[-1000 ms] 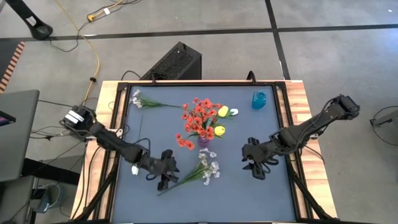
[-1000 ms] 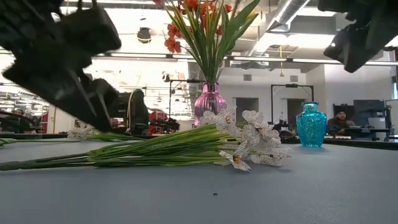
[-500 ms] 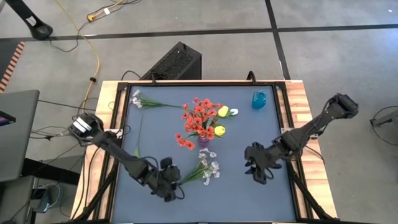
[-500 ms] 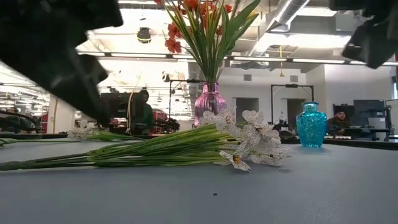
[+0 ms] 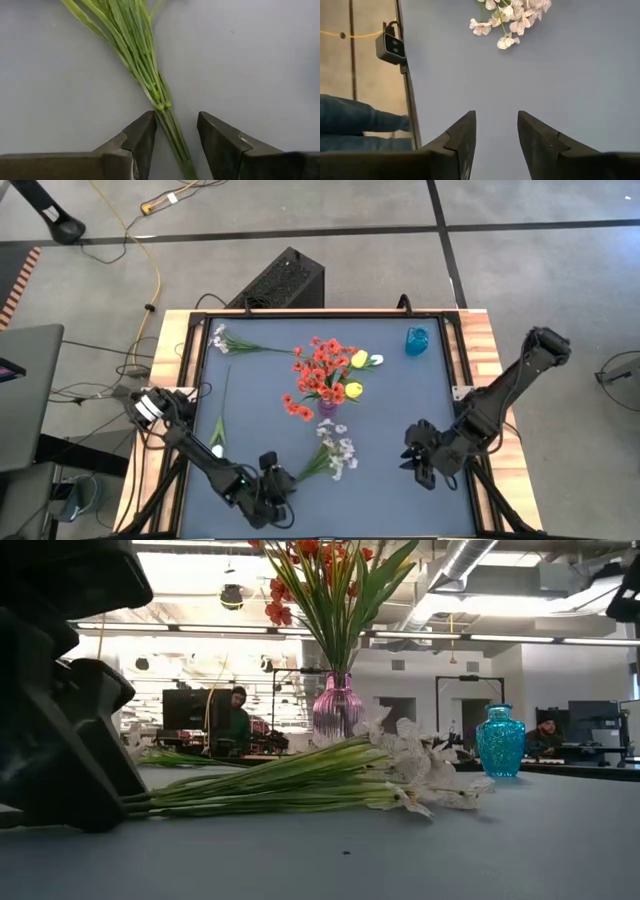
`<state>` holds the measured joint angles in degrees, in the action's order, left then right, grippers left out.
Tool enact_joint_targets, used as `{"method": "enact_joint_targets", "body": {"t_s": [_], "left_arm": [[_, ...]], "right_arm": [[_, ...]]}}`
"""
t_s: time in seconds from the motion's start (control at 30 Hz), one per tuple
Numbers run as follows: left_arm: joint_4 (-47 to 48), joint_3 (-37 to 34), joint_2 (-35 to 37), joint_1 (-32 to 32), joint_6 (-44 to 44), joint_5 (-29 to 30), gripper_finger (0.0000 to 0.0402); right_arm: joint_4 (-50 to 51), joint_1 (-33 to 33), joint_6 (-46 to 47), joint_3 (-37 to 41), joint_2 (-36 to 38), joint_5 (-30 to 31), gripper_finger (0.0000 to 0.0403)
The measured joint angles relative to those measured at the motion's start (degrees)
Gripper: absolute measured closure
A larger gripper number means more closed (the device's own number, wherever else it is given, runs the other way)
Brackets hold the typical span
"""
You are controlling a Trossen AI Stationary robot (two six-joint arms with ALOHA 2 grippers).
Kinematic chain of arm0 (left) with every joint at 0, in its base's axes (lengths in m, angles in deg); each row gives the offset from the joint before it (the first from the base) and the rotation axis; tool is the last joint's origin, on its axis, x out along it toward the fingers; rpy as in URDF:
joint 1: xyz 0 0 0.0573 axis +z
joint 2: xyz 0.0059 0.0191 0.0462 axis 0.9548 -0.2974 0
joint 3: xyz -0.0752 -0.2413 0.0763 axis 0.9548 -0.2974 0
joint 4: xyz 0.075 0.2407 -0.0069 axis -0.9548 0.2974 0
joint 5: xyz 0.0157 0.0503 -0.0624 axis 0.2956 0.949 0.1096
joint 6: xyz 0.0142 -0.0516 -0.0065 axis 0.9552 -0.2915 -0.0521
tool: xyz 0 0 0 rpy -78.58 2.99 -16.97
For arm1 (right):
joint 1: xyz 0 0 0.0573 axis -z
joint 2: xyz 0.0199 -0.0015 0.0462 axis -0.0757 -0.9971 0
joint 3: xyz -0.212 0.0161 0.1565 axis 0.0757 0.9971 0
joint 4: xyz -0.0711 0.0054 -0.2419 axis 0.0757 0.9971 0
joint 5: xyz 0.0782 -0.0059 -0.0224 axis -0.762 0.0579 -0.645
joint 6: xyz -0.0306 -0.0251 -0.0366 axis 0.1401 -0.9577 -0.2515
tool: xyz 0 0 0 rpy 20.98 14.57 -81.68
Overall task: Sort flowers into vase by color
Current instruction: Put the white flower into the blue vase
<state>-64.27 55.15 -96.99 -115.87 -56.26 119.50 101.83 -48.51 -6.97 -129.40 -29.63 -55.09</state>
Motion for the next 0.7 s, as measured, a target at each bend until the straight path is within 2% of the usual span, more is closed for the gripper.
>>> {"method": "enact_joint_targets", "body": {"t_s": [0.1,0.27,0.37,0.5,0.6,0.7], "left_arm": [[3.32,2.65,-0.89,0.12,0.70,0.73,0.0286],[8.02,6.68,0.23,0.73,3.92,-1.89,0.0385],[10.41,8.13,2.59,1.00,4.61,-2.69,0.0395],[8.09,9.47,9.02,2.35,6.78,-2.22,0.0399],[8.13,10.69,13.76,4.38,7.09,1.29,0.0400],[8.04,12.94,18.66,6.59,13.74,3.06,0.0401]], "right_arm": [[1.24,-0.89,-2.94,0.00,0.00,2.40,0.0238],[3.64,-0.32,-8.58,0.00,0.00,4.06,0.0248],[3.81,-0.36,-17.87,0.00,0.02,4.99,0.0254],[6.82,-0.38,-31.37,0.00,1.19,7.17,0.0268],[10.76,-0.25,-39.65,0.00,5.24,6.31,0.0282],[15.33,-0.08,-43.23,0.00,11.98,5.67,0.0293]]}}
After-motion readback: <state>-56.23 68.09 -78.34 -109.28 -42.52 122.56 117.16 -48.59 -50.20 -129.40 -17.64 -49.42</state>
